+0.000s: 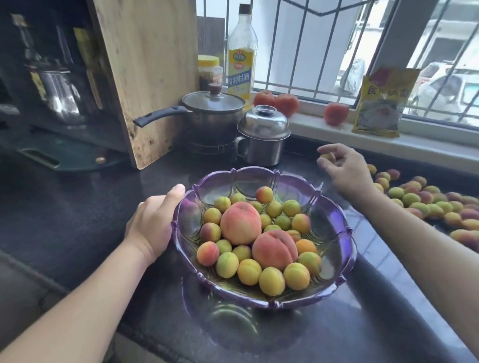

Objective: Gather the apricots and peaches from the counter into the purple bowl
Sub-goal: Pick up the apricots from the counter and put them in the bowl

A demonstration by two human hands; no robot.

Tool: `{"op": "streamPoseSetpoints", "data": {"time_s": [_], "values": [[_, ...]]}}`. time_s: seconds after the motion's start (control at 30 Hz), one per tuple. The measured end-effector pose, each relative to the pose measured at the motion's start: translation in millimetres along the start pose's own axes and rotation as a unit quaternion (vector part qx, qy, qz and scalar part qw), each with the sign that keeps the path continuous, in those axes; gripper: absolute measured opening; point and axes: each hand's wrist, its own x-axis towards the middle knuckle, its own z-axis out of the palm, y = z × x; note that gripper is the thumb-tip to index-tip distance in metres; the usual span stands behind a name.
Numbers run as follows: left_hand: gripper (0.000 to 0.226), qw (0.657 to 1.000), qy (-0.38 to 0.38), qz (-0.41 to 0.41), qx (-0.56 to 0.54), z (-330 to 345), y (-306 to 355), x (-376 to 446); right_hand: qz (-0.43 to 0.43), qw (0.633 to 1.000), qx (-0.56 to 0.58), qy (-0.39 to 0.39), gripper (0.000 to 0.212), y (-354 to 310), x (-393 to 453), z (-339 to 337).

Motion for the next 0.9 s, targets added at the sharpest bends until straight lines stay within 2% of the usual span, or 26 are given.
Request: {"op": "streamPoseSetpoints", "data": {"time_s": [0.07,0.17,0.23,0.33,0.47,0.6,0.8,0.9], "values": [[0.073,1.0,-0.004,0.003,0.0,-0.2,-1.7,0.1,-0.006,0.998,0.049,-0.027,0.021,-31.3,-21.2,-19.3],[0.074,1.0,-0.004,0.004,0.006,-0.6,1.2,-2.7,-0.03,0.99,0.056,-0.127,0.029,-81.7,-44.5,-29.2],[0.073,1.0,0.0,-0.002,0.009,-1.4,6.2,-5.3,-0.081,0.978,-0.005,-0.192,0.03,-108.3,-53.2,-19.5],[0.073,1.0,0.006,-0.01,0.013,-3.1,10.6,-9.1,-0.179,0.943,-0.139,-0.244,0.03,-122.0,-57.7,13.2],[0.088,1.0,0.007,-0.014,0.008,-4.2,9.3,-9.3,-0.2,0.93,-0.191,-0.242,0.03,-119.9,-56.8,48.0],[0.09,1.0,0.006,-0.02,0.021,-4.2,10.8,-10.0,-0.228,0.908,-0.264,-0.231,0.028,-112.8,-52.0,59.9],[0.091,0.999,0.009,-0.024,0.029,-3.9,13.3,-11.1,-0.256,0.886,-0.292,-0.254,0.021,-109.5,-54.3,60.7],[0.088,0.999,0.008,-0.028,0.032,-4.0,13.2,-11.5,-0.262,0.887,-0.291,-0.243,0.017,-111.0,-55.4,58.9]]}}
